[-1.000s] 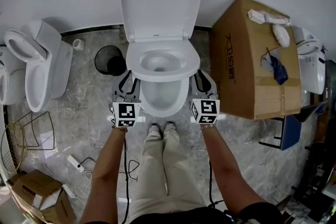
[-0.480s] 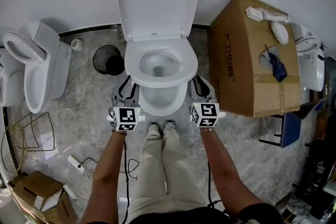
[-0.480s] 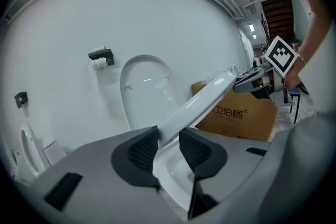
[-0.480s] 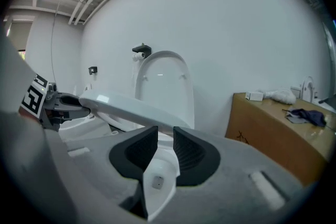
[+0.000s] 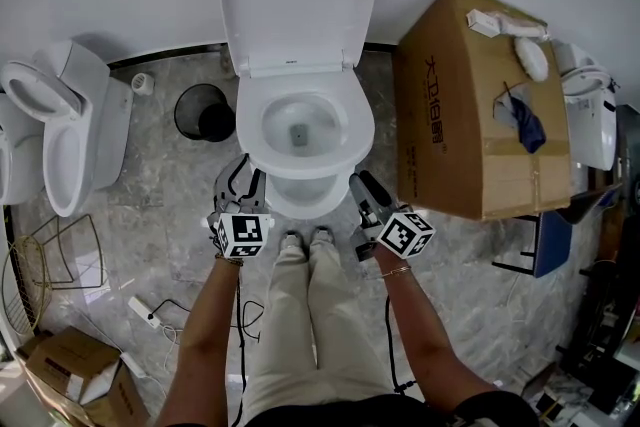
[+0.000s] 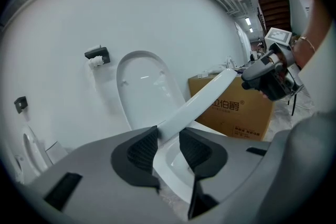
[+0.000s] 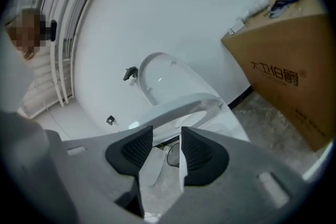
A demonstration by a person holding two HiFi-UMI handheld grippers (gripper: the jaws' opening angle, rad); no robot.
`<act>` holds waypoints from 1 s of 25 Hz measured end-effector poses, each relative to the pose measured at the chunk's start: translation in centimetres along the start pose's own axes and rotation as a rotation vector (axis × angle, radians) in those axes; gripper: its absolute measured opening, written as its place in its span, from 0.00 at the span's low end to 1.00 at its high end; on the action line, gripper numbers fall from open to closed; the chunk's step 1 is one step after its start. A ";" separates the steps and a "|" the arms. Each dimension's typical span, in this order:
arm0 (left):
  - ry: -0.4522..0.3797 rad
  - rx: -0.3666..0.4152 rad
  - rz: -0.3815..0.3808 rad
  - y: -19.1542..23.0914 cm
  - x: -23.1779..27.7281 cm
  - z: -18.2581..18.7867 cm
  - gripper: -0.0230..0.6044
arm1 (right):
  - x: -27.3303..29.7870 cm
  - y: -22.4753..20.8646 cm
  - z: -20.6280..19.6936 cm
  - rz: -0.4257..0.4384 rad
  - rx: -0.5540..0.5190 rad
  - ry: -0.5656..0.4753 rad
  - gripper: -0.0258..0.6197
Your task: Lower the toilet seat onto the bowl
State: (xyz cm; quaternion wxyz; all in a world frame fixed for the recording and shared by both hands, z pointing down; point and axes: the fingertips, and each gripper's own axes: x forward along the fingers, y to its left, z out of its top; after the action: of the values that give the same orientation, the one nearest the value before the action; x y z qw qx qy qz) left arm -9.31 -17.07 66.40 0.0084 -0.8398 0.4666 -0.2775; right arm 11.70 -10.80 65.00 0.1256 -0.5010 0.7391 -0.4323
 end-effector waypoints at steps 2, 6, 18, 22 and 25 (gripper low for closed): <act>0.006 0.007 -0.004 -0.3 0.0 -0.3 0.23 | 0.0 0.0 -0.3 0.011 0.070 0.000 0.28; 0.022 0.038 -0.011 -1.0 -0.3 -1.3 0.24 | -0.1 -0.7 -1.1 0.010 0.343 -0.042 0.28; 0.068 0.069 -0.027 -2.7 -0.9 -4.2 0.25 | 0.8 -0.4 -0.2 0.109 0.674 -0.145 0.28; 0.091 0.075 -0.048 -3.4 -1.1 -5.4 0.26 | 1.2 -1.7 -1.2 0.066 0.720 -0.138 0.28; 0.107 0.073 -0.062 -4.0 -1.1 -6.2 0.27 | 1.0 -2.9 -2.1 0.028 0.755 -0.136 0.26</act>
State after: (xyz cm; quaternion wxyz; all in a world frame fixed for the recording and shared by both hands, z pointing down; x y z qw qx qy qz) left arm -9.64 -12.45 72.26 0.0056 -0.8369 0.4299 -0.3388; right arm 11.79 -10.91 68.75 0.3558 -0.4370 0.5247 -0.6381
